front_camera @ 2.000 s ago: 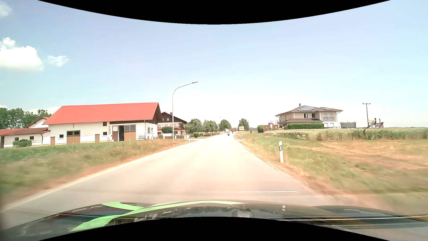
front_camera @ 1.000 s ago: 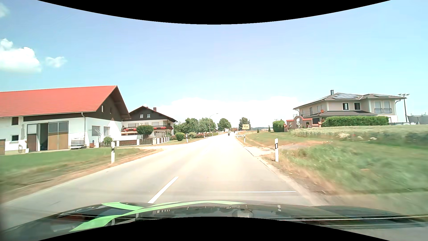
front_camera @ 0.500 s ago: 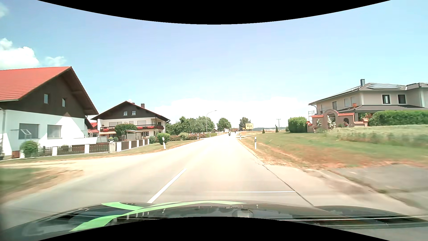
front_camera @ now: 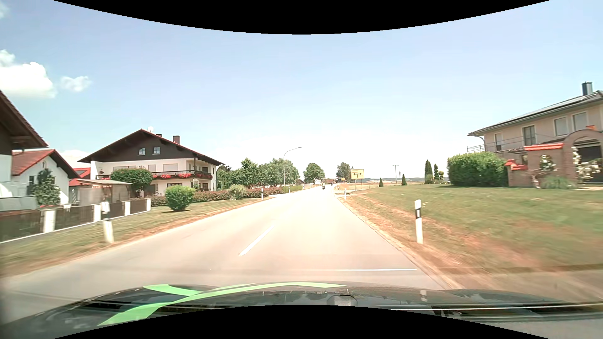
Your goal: Follow the waypoints while adhering to traffic rules and regulations
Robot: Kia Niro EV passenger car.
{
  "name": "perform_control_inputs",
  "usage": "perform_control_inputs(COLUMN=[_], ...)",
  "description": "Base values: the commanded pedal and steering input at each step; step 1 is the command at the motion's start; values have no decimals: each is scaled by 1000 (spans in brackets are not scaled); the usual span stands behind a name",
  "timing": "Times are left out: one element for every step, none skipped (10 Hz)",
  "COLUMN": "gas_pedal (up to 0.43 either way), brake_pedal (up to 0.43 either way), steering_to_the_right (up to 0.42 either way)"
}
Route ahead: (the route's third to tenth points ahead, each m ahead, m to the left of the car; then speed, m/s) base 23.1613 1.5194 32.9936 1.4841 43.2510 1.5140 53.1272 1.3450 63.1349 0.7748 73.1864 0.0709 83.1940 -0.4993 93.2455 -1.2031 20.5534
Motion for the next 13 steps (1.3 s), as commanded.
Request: perform_control_inputs(gas_pedal=[79,79,79,79,79,87,98,110,118,118,110,110,98], brake_pedal=[0,0,0,0,0,0,0,0,0,0,0,0,0], steering_to_the_right=[3,3,3,1,-2,-2,-1,2,3,4,4,4,4])
